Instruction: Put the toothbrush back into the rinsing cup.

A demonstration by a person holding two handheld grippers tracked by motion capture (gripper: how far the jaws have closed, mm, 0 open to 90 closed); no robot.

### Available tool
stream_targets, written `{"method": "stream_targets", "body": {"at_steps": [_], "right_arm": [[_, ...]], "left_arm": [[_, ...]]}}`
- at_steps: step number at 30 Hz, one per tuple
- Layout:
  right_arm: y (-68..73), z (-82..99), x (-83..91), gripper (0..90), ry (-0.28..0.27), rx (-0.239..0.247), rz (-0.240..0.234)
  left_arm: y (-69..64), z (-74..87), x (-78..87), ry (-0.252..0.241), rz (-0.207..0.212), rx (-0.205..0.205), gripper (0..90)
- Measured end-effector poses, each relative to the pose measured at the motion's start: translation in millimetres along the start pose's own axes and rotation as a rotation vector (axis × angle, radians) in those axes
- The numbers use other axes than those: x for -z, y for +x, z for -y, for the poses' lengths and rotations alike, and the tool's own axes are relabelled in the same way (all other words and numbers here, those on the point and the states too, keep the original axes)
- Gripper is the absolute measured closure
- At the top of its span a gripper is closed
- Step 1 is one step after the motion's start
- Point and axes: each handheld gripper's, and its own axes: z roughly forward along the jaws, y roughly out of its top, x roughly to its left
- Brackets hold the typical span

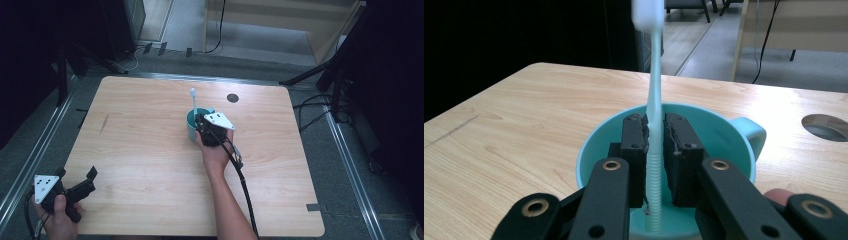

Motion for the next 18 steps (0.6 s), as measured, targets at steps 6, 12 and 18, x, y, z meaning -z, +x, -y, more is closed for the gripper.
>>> {"method": "stream_targets", "body": {"at_steps": [6,12,18], "right_arm": [[-2.2,-1.9,6.1,80.5,-0.017,-0.009,0.000],[-6.8,-5.2,16.9,73.4,-0.054,-0.007,-0.020],[-21.2,-9.0,31.1,66.3,-0.093,0.005,-0.048]], "left_arm": [[-0.2,0.1,0.1,0.000,0.001,0.000,1.2],[-0.7,0.1,0.1,-0.001,0.000,-0.002,1.1],[-0.9,0.1,0.1,0.001,0.000,-0.006,1.2]]}}
